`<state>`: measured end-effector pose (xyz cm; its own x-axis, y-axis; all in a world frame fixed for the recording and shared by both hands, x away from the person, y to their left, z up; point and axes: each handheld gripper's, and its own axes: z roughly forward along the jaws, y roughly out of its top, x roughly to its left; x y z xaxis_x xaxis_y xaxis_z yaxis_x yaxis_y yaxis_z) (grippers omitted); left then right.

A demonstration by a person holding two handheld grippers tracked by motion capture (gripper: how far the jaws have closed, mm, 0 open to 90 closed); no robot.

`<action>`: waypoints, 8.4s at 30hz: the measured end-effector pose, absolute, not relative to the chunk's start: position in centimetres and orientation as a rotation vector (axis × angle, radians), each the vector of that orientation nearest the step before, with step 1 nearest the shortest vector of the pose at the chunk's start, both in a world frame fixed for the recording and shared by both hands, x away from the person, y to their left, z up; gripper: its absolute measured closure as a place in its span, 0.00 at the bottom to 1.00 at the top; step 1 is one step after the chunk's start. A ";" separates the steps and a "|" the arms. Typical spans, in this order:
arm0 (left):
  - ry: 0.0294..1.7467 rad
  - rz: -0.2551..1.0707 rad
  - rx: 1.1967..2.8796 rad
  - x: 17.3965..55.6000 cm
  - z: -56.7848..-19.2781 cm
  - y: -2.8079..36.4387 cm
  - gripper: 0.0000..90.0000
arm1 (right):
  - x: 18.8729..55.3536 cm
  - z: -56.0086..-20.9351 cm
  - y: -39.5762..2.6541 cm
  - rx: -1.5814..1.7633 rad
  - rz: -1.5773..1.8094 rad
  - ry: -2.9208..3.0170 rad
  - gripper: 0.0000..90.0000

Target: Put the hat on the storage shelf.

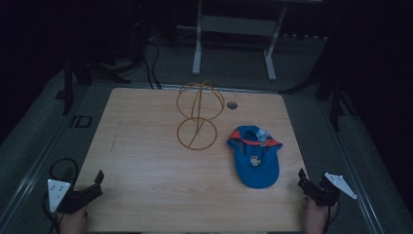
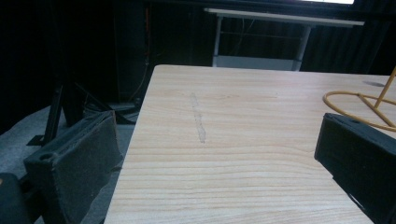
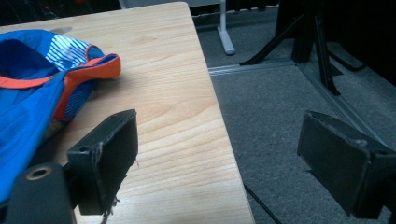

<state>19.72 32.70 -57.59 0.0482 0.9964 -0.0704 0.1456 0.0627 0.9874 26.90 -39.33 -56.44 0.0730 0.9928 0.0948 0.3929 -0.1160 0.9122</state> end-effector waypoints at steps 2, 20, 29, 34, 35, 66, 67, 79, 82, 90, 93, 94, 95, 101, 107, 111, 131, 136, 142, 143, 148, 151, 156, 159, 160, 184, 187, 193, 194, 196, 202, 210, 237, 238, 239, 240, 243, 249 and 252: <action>1.304 1.052 1.286 19.8 -57.6 32.6 0.01 | 26.9 -56.4 -39.3 1.609 1.031 1.415 0.14; 1.287 1.035 1.314 20.0 -57.3 31.9 0.01 | 28.2 -54.3 -39.4 1.606 1.091 1.557 0.15; 1.280 1.020 1.321 20.0 -57.3 31.9 0.01 | 30.9 -51.1 -38.6 1.579 1.185 1.662 0.13; 1.274 1.019 1.321 20.0 -57.3 31.9 0.01 | 32.5 -49.9 -37.7 1.522 1.185 1.709 0.13; 1.275 1.020 1.323 19.9 -57.3 31.9 0.01 | 32.8 -49.8 -37.4 1.513 1.178 1.712 0.13; 1.260 1.010 1.331 19.9 -57.2 32.0 0.01 | 42.9 -50.9 -30.7 1.385 1.144 2.009 0.34; 1.260 1.010 1.331 19.9 -57.2 32.0 0.01 | 43.2 -51.1 -30.5 1.387 1.128 2.013 0.34; 1.262 1.011 1.326 19.9 -57.2 32.1 0.01 | 45.8 -53.3 -29.8 1.440 0.991 2.101 0.35; 1.263 1.010 1.325 19.9 -57.2 32.1 0.01 | 46.1 -53.9 -29.7 1.441 0.966 2.128 0.36; 1.280 1.031 1.312 19.9 -57.2 32.1 0.01 | 46.3 -54.9 -29.3 1.391 0.858 2.208 0.54; 1.281 1.029 1.300 19.9 -57.2 32.2 0.01 | 46.1 -55.1 -28.9 1.356 0.811 2.210 0.58; 1.280 1.028 1.299 19.9 -57.2 32.2 0.01 | 46.0 -55.1 -28.8 1.339 0.790 2.211 0.59; 1.285 1.033 1.305 19.8 -57.2 32.2 0.01 | 46.0 -55.1 -28.7 1.336 0.783 2.212 0.60; 1.293 1.052 1.328 19.7 -57.1 32.2 0.01 | 45.9 -55.1 -28.6 1.323 0.785 2.225 0.81; 1.286 1.032 1.289 19.7 -57.1 32.3 0.01 | 45.5 -55.0 -28.0 1.270 0.722 2.222 0.95; 1.300 1.052 1.335 19.7 -57.0 32.1 0.01 | 45.2 -54.7 -28.3 1.296 0.759 2.213 0.96; 1.295 0.986 1.448 20.0 -56.1 30.3 0.01 | 40.3 -46.2 -29.6 1.141 1.054 2.033 0.97; 1.271 0.965 1.472 19.9 -55.6 29.4 0.01 | 38.9 -43.8 -29.4 1.082 1.096 2.001 0.97; 1.243 0.900 1.519 20.1 -54.7 28.2 0.01 | 37.2 -41.2 -29.5 1.023 1.157 1.975 0.97; 1.234 0.881 1.528 20.2 -54.5 27.9 0.01 | 36.9 -40.8 -29.5 1.011 1.170 1.971 0.97; 1.189 0.796 1.579 20.4 -53.0 26.5 0.01 | 35.6 -39.3 -29.6 0.966 1.198 1.963 0.97; 1.164 0.756 1.591 20.6 -51.9 25.8 0.01 | 35.0 -38.7 -29.6 0.950 1.208 1.958 0.97; 1.117 0.736 1.608 21.0 -49.9 24.7 0.01 | 33.9 -37.9 -29.6 0.921 1.225 1.960 0.97; 1.080 0.722 1.627 21.3 -48.5 23.9 0.01 | 33.3 -37.8 -29.4 0.915 1.229 1.961 0.97; 1.066 0.723 1.627 21.4 -48.0 23.6 0.01 | 33.2 -37.8 -29.3 0.915 1.234 1.959 0.97; 0.770 0.587 1.740 23.5 -41.2 14.5 0.01 | 28.5 -36.5 -26.0 0.759 1.339 2.017 0.97; 0.743 0.576 1.756 24.1 -41.0 13.3 0.01 | 28.4 -36.6 -25.7 0.747 1.344 2.026 0.97; 0.695 0.560 1.777 25.5 -40.3 11.2 0.01 | 28.2 -36.7 -25.1 0.726 1.354 2.050 0.97; 0.686 0.557 1.778 25.8 -40.1 10.9 0.01 | 28.1 -36.7 -25.0 0.723 1.356 2.051 0.97; 0.673 0.548 1.779 26.2 -39.7 10.3 0.01 | 27.9 -36.7 -24.8 0.712 1.364 2.055 0.97; 0.608 0.533 1.803 27.2 -38.8 8.0 0.01 | 27.1 -36.5 -24.0 0.670 1.383 2.062 0.97; 0.563 0.506 1.834 28.7 -38.6 5.2 0.05 | 26.4 -36.4 -23.1 0.623 1.396 2.088 0.97; 0.542 0.538 1.944 29.8 -39.8 2.0 0.99 | 26.2 -37.8 -21.2 0.591 1.411 2.161 0.96; 0.542 0.546 1.942 29.8 -39.8 2.1 0.99 | 26.2 -37.9 -21.2 0.595 1.412 2.163 0.96; 0.536 0.546 1.939 29.7 -39.7 2.1 0.99 | 26.2 -38.0 -21.2 0.596 1.415 2.165 0.96; 0.534 0.555 1.932 29.7 -39.6 2.2 0.99 | 26.1 -38.0 -21.3 0.596 1.424 2.167 0.96; 0.509 0.565 1.916 29.3 -39.2 2.3 0.99 | 25.9 -37.9 -21.4 0.595 1.444 2.171 0.96; 0.464 0.580 1.895 28.7 -38.0 2.7 0.99 | 24.7 -36.9 -21.5 0.544 1.502 2.175 0.89; 0.453 0.570 1.890 28.6 -37.7 3.0 0.99 | 23.9 -36.2 -21.8 0.527 1.544 2.168 0.83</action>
<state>28.60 2.98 -37.71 0.8139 0.5535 0.1768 0.0477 -0.3669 0.9290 23.90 -21.79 -36.22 -0.8378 0.5325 -0.1204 0.0603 0.3094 0.9490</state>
